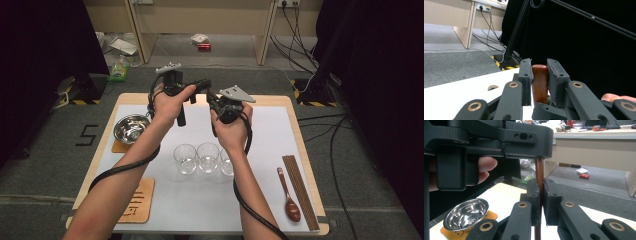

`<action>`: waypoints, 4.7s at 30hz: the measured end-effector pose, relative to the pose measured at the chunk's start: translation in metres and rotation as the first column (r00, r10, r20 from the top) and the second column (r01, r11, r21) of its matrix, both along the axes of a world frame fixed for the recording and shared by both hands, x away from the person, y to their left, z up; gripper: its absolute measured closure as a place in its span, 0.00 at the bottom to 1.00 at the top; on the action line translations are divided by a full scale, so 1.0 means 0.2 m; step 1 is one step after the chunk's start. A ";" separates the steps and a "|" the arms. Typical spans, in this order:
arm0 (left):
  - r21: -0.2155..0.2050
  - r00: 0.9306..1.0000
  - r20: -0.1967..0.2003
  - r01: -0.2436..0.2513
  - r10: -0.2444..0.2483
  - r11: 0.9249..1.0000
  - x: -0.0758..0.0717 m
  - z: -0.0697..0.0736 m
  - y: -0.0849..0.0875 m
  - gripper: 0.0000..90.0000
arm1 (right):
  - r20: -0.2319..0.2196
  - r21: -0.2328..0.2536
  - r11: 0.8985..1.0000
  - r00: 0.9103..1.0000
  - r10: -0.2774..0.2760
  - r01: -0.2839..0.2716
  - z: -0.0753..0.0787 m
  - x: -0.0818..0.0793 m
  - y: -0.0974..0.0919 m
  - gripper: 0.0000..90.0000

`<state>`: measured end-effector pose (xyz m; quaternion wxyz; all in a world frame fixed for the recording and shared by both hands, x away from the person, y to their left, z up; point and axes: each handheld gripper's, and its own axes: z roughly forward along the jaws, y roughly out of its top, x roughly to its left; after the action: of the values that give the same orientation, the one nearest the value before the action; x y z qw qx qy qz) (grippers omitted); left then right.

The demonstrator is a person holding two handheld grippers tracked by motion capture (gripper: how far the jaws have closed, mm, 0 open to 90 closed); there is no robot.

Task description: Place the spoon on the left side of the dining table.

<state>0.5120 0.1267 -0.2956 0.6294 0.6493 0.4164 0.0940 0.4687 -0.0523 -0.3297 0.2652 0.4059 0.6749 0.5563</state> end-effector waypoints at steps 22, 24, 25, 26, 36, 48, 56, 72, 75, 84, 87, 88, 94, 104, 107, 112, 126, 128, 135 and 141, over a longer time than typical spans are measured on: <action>0.026 0.997 0.056 -0.060 0.059 0.998 -0.04 0.01 0.11 0.83 | -0.017 -0.109 0.994 1.000 -0.018 0.016 -0.02 -0.11 -0.09 0.58; 0.028 0.996 0.060 -0.062 0.060 0.998 -0.04 0.01 0.13 0.83 | -0.013 -0.091 0.996 1.000 -0.026 0.025 -0.03 -0.12 -0.11 0.57; 0.025 0.996 0.061 -0.068 0.066 0.997 -0.05 0.01 0.13 0.83 | -0.004 -0.091 0.995 0.999 -0.034 0.033 -0.03 -0.13 -0.11 0.57; 0.025 0.996 0.062 -0.070 0.069 0.997 -0.05 0.02 0.14 0.83 | 0.008 -0.097 0.995 0.999 -0.035 0.036 -0.03 -0.13 -0.12 0.57; 0.025 0.994 0.084 -0.079 0.076 0.997 -0.09 0.04 0.21 0.83 | 0.010 -0.131 0.989 0.998 -0.064 0.064 -0.04 -0.17 -0.21 0.57; 0.019 0.989 0.076 -0.127 0.126 0.992 -0.13 0.00 0.37 0.83 | -0.011 -0.160 0.979 0.991 -0.130 0.126 -0.15 -0.29 -0.42 0.58; 0.022 0.984 0.084 -0.158 0.156 0.987 -0.16 -0.01 0.45 0.83 | -0.042 -0.166 0.972 0.984 -0.173 0.164 -0.22 -0.35 -0.50 0.57; 0.045 0.972 0.101 -0.216 0.210 0.975 -0.27 -0.03 0.61 0.83 | -0.057 -0.154 0.968 0.976 -0.208 0.198 -0.31 -0.46 -0.59 0.55; 0.040 0.970 0.098 -0.226 0.221 0.973 -0.28 -0.05 0.65 0.83 | -0.062 -0.153 0.966 0.974 -0.218 0.207 -0.33 -0.47 -0.60 0.55; 0.039 0.963 0.104 -0.252 0.247 0.967 -0.31 -0.06 0.71 0.83 | -0.074 -0.157 0.962 0.969 -0.235 0.221 -0.36 -0.49 -0.62 0.55; 0.044 0.961 0.113 -0.257 0.250 0.965 -0.33 -0.06 0.73 0.83 | -0.076 -0.160 0.961 0.968 -0.241 0.226 -0.36 -0.49 -0.63 0.55; 0.044 0.960 0.116 -0.260 0.254 0.965 -0.33 -0.06 0.74 0.83 | -0.080 -0.156 0.961 0.967 -0.241 0.226 -0.36 -0.50 -0.63 0.55; 0.041 0.955 0.124 -0.276 0.269 0.960 -0.36 -0.05 0.77 0.83 | -0.097 -0.142 0.963 0.965 -0.244 0.229 -0.37 -0.50 -0.63 0.54; 0.056 0.942 0.140 -0.316 0.306 0.947 -0.38 -0.05 0.85 0.83 | -0.089 -0.148 0.961 0.965 -0.248 0.233 -0.37 -0.50 -0.64 0.54; 0.067 0.938 0.139 -0.329 0.318 0.942 -0.38 -0.05 0.87 0.83 | -0.088 -0.150 0.961 0.965 -0.248 0.233 -0.37 -0.50 -0.64 0.54; 0.076 0.927 0.141 -0.360 0.348 0.930 -0.36 -0.07 0.92 0.83 | -0.084 -0.149 0.959 0.964 -0.253 0.239 -0.37 -0.50 -0.65 0.54; 0.134 0.890 0.157 -0.448 0.427 0.884 -0.22 -0.12 1.02 0.83 | -0.086 -0.148 0.962 0.966 -0.244 0.230 -0.38 -0.50 -0.64 0.54; 0.138 0.886 0.154 -0.458 0.438 0.878 -0.19 -0.12 1.02 0.83 | -0.086 -0.151 0.961 0.966 -0.244 0.230 -0.38 -0.50 -0.64 0.54; 0.168 0.870 0.145 -0.490 0.470 0.855 -0.11 -0.19 1.04 0.83 | -0.092 -0.143 0.961 0.963 -0.252 0.238 -0.39 -0.50 -0.65 0.54; 0.199 0.860 0.139 -0.509 0.490 0.837 -0.06 -0.24 1.06 0.83 | -0.093 -0.144 0.961 0.964 -0.250 0.236 -0.39 -0.50 -0.65 0.54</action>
<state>0.5005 0.3386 -0.3431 0.5205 0.5817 0.5313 0.3292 0.3686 -0.1818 -0.4078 0.3202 0.4973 0.6688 0.4505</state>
